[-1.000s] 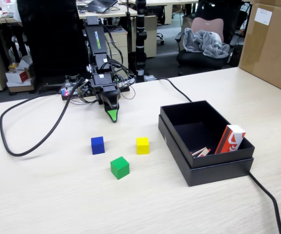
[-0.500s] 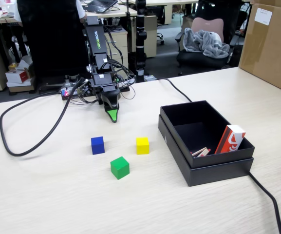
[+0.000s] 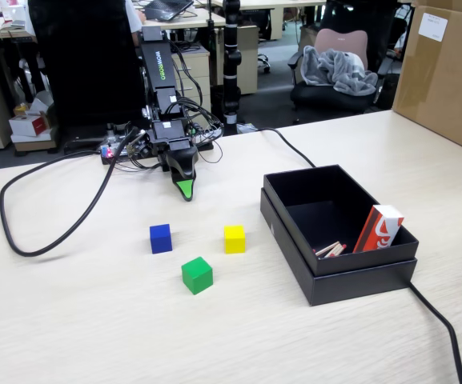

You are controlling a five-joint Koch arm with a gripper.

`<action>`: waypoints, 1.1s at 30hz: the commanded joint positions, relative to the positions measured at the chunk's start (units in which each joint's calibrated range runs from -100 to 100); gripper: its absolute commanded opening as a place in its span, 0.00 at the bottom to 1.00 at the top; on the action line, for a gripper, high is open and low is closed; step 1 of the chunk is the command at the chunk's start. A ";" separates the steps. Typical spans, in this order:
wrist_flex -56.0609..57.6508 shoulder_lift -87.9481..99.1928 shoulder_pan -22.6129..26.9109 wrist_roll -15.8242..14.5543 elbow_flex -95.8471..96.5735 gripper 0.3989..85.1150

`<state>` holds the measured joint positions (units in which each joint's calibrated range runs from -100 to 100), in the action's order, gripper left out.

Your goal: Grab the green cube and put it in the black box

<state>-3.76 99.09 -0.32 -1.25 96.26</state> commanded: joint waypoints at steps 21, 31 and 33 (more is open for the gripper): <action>26.17 -0.70 0.29 0.15 -23.18 0.56; 50.19 -19.86 0.10 1.51 -58.81 0.56; 52.27 -27.09 -0.63 1.56 -67.97 0.56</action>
<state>46.81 75.92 -0.56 -0.12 35.65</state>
